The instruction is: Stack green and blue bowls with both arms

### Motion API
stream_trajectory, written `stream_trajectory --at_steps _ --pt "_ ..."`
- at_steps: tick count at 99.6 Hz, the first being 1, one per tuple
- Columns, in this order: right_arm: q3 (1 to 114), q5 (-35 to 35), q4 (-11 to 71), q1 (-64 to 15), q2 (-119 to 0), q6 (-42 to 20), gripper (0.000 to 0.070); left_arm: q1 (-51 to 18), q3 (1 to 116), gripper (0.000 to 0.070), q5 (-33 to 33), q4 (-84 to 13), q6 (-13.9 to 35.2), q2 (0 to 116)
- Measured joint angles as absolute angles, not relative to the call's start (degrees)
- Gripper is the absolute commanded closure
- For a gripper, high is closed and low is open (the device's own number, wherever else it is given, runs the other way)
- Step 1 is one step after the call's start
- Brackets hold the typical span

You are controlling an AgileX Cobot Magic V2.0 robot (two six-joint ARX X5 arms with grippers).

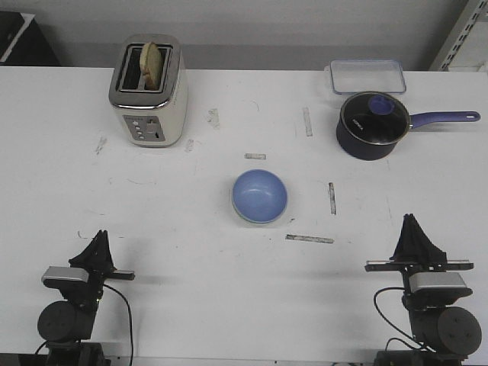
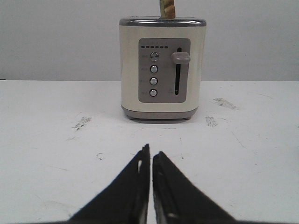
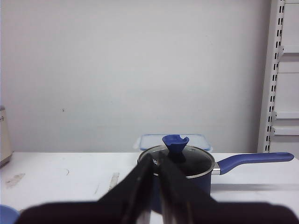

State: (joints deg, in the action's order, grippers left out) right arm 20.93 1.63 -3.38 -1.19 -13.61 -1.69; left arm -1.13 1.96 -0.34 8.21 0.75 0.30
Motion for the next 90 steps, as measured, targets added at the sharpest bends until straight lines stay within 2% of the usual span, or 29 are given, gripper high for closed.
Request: stream_trajectory --at_steps 56,75,90 --pt "20.32 1.56 -3.99 -1.15 -12.99 -1.69 0.0687 -1.15 1.96 0.0698 -0.34 8.21 0.75 0.3" --pt "11.22 1.5 -10.17 -1.1 -10.04 -1.69 0.0687 -1.15 1.96 0.0698 -0.34 8.21 0.75 0.3" --pt "4.86 1.52 -10.2 -1.1 -7.44 -1.69 0.0688 -1.15 1.96 0.0698 -0.34 8.21 0.75 0.3"
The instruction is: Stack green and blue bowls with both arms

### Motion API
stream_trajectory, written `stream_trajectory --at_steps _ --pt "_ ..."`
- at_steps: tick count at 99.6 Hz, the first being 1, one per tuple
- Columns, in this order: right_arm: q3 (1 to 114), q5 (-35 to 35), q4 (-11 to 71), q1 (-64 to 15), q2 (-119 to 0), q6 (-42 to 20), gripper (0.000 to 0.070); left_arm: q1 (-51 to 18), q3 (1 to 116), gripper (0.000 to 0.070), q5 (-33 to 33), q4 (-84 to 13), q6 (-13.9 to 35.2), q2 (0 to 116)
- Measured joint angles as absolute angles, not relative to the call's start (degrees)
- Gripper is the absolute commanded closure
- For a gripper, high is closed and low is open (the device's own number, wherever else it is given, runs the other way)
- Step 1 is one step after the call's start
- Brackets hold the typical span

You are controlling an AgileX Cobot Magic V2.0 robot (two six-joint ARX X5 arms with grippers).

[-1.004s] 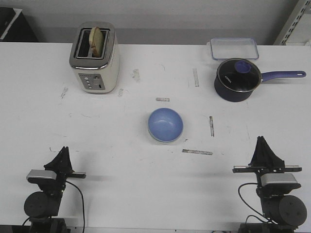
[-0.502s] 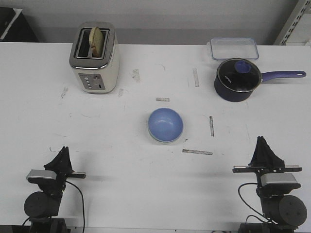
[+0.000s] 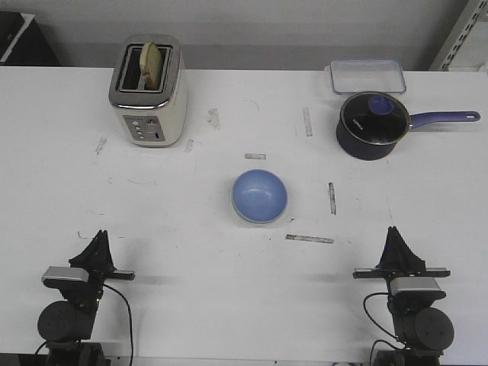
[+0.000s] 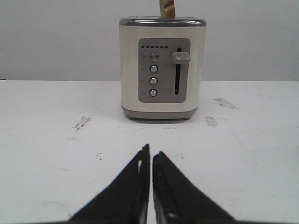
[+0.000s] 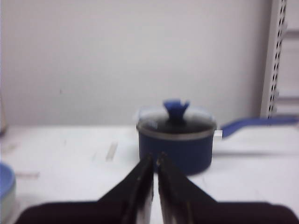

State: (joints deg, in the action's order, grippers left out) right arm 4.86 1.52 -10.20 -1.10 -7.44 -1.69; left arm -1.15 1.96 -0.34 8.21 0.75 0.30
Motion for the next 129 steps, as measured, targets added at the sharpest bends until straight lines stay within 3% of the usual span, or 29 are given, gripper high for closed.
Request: stream_trajectory --at_steps 25,44,129 --pt "1.32 1.52 -10.46 -1.1 -4.38 -1.69 0.0687 -1.15 1.96 0.0698 -0.34 8.21 0.75 0.3" --pt "0.86 1.48 -4.47 -1.1 -0.12 -1.69 0.0688 -1.15 1.96 0.0698 -0.34 8.21 0.75 0.32" --pt "0.86 1.52 -6.5 -1.1 -0.03 -1.69 0.0687 -1.15 1.96 0.0698 -0.34 8.21 0.75 0.3"
